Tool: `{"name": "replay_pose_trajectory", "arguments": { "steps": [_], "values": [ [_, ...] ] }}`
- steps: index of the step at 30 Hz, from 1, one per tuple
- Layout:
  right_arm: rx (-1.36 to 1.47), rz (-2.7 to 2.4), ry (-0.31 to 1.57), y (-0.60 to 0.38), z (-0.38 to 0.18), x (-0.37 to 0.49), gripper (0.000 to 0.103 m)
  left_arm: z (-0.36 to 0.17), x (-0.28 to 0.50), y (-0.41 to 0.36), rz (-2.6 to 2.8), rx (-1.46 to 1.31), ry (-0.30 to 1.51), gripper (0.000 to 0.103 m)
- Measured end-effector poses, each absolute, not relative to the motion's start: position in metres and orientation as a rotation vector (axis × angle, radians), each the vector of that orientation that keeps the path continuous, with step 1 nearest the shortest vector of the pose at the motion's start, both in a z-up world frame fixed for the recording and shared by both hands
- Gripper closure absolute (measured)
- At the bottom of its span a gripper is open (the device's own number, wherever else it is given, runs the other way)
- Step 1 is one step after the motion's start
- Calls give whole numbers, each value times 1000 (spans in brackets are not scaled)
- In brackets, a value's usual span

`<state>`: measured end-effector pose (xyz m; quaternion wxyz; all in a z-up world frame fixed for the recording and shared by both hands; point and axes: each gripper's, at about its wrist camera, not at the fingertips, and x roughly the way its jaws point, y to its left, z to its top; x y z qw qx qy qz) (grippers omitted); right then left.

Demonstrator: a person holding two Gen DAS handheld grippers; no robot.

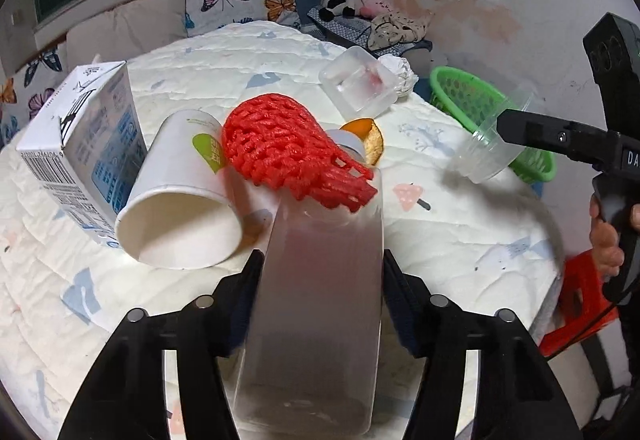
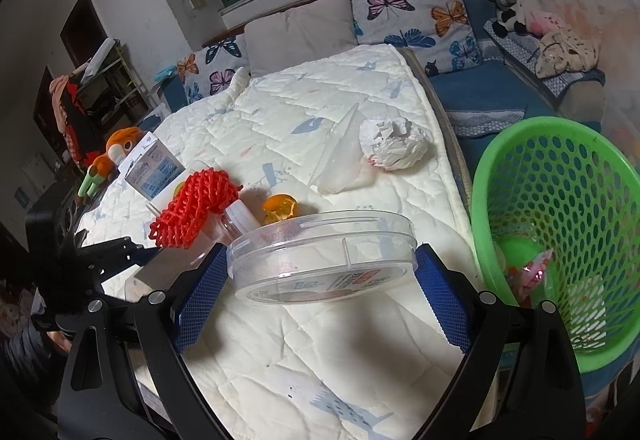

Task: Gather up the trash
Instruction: 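Carry the round container with the right gripper while the left carries the clear box toward the basket, then open the right gripper over the basket while the left releases the clear box into it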

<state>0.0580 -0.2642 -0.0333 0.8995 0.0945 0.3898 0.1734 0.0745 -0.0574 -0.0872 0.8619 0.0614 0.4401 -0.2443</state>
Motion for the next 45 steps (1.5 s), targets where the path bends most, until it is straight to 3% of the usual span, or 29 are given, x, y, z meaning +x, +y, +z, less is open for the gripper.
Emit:
{"name": "replay_pose_trajectory", "arguments": {
  "steps": [7, 24, 45],
  "values": [
    [191, 351, 779, -270, -20, 51, 11, -63, 67, -41, -632, -63, 950, 51],
    [238, 190, 755, -346, -20, 51, 11, 0, 63, -99, -761, -18, 803, 51],
    [335, 22, 829, -441, -65, 58, 10, -13, 136, -238, -824, 85, 853, 51]
  ]
}}
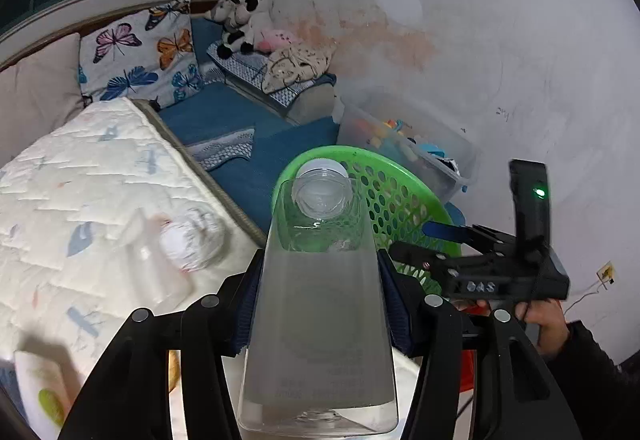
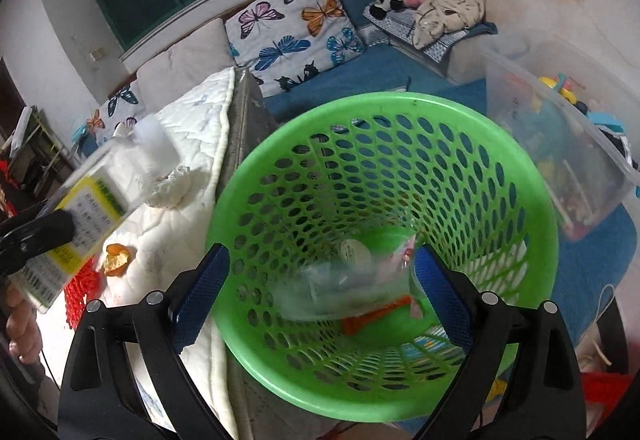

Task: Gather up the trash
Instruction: 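Open the right gripper over the basket while the left releases the clear box into it, then move both grippers back over the bed toward the carton and red mesh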

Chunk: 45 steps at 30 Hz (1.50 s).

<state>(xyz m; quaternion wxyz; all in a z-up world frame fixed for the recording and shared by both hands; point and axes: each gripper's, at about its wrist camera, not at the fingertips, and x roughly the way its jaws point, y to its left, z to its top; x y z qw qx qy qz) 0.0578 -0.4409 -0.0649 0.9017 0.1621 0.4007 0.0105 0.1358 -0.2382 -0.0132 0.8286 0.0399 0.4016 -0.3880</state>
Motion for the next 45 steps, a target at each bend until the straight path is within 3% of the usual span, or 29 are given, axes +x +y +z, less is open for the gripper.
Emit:
{"name": "replay_pose_trajectory", "arguments": {
  "steps": [21, 25, 33, 45],
  "values": [
    [291, -37, 785, -443, -54, 9, 9, -55, 153, -313, -796, 174, 956, 50],
    [303, -36, 782, -442, -54, 2, 9, -50, 151, -309, -803, 152, 945, 43],
    [296, 30, 761, -416, -42, -6, 9, -22, 128, -271, -733, 172, 840, 40],
    [256, 172, 745, -353, -26, 5, 9, 7, 99, -151, -436, 169, 695, 33]
  ]
}}
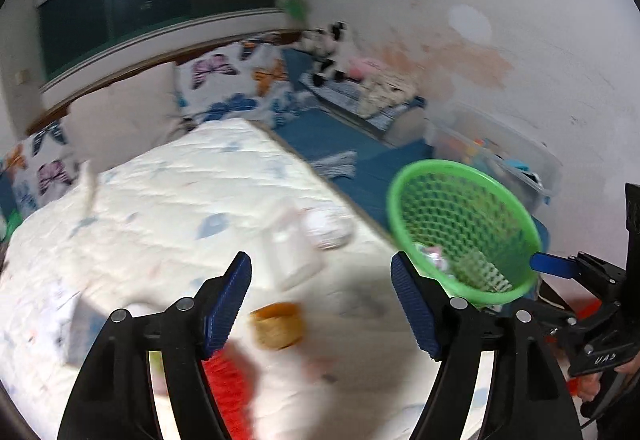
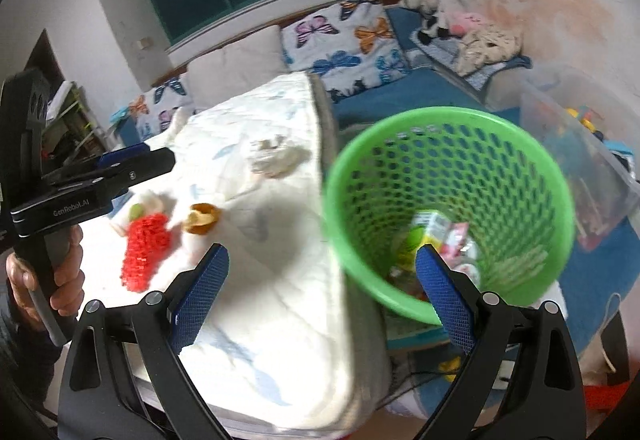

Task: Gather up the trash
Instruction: 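Move both grippers back over the bed toward the carton and red mesh, then grasp the white milk carton with the left gripper while the right grasps the red mesh net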

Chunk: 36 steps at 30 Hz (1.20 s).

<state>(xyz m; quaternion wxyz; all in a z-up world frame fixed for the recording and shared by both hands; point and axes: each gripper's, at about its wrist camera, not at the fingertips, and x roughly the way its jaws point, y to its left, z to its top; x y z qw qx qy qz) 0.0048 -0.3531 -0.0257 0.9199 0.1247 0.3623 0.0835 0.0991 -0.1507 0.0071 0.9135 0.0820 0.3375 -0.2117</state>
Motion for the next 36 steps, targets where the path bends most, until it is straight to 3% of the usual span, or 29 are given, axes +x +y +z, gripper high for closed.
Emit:
{"name": "replay_pose_trajectory", "arguments": {
  "steps": [8, 13, 25, 32, 36],
  "values": [
    [216, 251, 742, -312, -18, 16, 9, 14, 91, -65, -214, 105, 646, 33],
    [191, 300, 753, -289, -16, 23, 9, 12, 87, -16, -110, 83, 631, 24],
    [142, 425, 800, -232, -20, 38, 9, -26, 107, 33, -59, 38, 732, 24],
    [120, 494, 830, -200, -25, 49, 12, -40, 127, 41, -102, -16, 769, 33],
    [110, 527, 858, -182, -33, 58, 17, -45, 137, 40, -131, -29, 792, 50]
  ]
}}
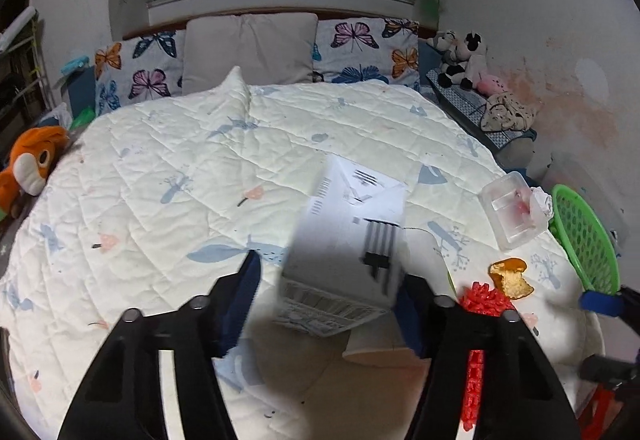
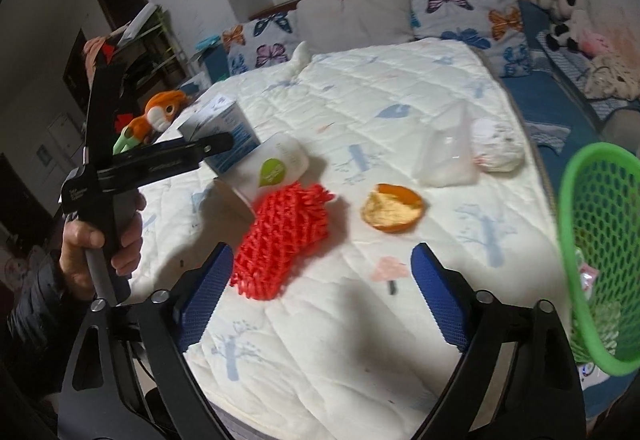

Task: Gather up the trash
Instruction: 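Grasp the white milk carton with the left gripper while the right grasps the red mesh net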

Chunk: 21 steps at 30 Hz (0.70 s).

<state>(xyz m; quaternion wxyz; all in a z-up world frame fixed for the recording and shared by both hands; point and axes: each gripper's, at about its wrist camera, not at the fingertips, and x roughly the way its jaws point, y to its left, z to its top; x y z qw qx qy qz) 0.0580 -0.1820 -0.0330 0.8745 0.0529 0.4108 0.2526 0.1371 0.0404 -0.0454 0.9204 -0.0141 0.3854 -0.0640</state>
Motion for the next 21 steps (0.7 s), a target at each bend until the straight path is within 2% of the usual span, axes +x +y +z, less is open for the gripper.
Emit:
{"name": "replay_pose_trajectory", "arguments": {
  "steps": [1, 4, 18, 21],
  "values": [
    [112, 533, 863, -179, -35, 60, 18, -47, 139, 40, -140, -33, 798, 54],
    [121, 550, 880, -170, -42, 67, 23, -48, 140, 41, -142, -33, 793, 56],
    [161, 583, 938, -138, -67, 95, 35, -15, 126, 50, -169, -58, 722, 58],
    [168, 583, 942, -138, -69, 96, 42, -4, 122, 47, -185, -59, 700, 58]
  ]
}}
